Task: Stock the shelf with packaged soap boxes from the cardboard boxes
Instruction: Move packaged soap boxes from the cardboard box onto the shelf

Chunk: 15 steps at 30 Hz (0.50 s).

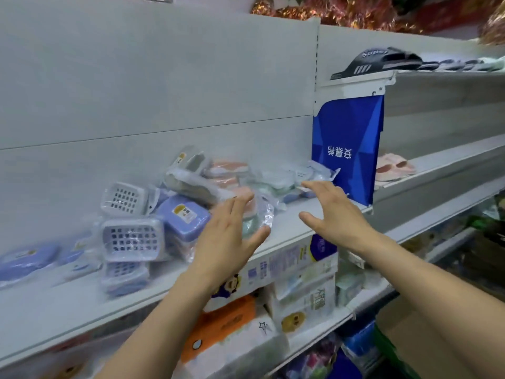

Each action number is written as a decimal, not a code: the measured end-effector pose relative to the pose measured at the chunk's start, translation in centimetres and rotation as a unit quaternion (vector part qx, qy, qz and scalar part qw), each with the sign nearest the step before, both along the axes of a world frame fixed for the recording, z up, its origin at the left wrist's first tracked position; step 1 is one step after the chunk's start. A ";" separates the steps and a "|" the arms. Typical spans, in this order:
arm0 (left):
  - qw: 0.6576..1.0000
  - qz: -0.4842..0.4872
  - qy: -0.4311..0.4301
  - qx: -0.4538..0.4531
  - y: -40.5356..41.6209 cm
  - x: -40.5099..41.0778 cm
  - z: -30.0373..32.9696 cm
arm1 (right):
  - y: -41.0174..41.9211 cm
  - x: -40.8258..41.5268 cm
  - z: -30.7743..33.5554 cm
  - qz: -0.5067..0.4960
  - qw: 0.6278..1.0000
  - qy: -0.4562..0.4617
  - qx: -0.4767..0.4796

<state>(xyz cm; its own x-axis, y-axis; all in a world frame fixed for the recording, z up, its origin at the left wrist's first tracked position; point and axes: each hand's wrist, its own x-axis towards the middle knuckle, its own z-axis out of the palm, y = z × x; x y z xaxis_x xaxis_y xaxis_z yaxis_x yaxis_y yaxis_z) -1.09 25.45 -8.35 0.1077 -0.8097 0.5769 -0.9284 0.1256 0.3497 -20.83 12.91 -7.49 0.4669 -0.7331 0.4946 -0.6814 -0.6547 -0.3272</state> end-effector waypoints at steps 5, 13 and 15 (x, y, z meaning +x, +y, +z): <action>0.999 0.041 0.011 0.021 -13.4 -4.5 -0.6 | -14.3 -1.2 -0.1 0.028 0.999 0.014 0.031; 0.979 0.161 -0.071 0.104 -30.7 -4.0 -2.0 | -29.9 1.5 -1.6 0.071 0.992 0.097 0.039; 0.966 0.190 -0.118 0.128 -33.0 -2.9 -2.8 | -32.1 2.7 -2.3 0.083 0.986 0.142 0.031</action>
<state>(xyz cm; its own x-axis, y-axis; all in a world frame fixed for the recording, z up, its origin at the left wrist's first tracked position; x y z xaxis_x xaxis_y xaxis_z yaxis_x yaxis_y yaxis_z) -3.99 -7.59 -11.19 0.3150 -0.8570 0.4078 -0.9482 -0.3025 0.0967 -18.10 -19.15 -9.78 0.6962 -0.6600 0.2824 -0.6368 -0.7494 -0.1815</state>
